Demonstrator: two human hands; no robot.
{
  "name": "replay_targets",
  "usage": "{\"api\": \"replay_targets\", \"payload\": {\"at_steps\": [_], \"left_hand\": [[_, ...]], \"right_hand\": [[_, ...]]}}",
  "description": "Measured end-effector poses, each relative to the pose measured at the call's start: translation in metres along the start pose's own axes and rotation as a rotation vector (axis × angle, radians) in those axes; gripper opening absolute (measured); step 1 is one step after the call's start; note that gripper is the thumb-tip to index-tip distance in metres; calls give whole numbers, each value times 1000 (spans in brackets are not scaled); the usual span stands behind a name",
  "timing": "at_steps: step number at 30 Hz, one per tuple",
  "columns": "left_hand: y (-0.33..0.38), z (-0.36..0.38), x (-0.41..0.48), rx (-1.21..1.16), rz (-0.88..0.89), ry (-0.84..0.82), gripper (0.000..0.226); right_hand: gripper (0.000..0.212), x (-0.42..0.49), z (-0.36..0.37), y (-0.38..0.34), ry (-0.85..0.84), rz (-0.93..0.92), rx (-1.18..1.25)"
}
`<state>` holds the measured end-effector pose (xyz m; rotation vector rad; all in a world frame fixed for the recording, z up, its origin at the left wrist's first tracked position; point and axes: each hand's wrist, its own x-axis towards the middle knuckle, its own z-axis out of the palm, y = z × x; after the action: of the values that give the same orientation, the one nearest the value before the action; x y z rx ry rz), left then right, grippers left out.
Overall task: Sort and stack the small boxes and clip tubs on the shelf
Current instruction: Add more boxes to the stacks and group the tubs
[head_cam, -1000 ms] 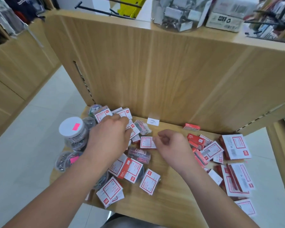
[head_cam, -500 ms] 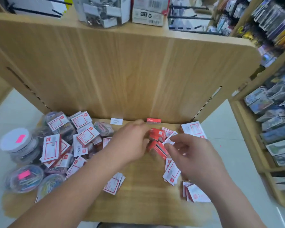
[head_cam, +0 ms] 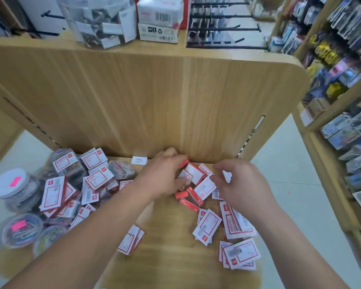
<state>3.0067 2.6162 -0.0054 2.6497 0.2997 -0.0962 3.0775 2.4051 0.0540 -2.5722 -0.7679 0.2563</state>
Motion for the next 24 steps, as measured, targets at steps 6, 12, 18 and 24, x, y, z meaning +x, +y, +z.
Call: {"api": "replay_targets", "payload": {"at_steps": [6, 12, 18, 24], "left_hand": [[6, 9, -3, -198, -79, 34, 49], [-2, 9, -29, -186, -152, 57, 62], [-10, 7, -43, -120, -170, 91, 59], [-7, 3, -53, 36, -129, 4, 43]], "right_hand": [[23, 24, 15, -2, -144, -76, -70], [23, 39, 41, -9, -192, -116, -146], [26, 45, 52, -17, -217, -135, -167], [35, 42, 54, -31, -274, -112, -152]]}}
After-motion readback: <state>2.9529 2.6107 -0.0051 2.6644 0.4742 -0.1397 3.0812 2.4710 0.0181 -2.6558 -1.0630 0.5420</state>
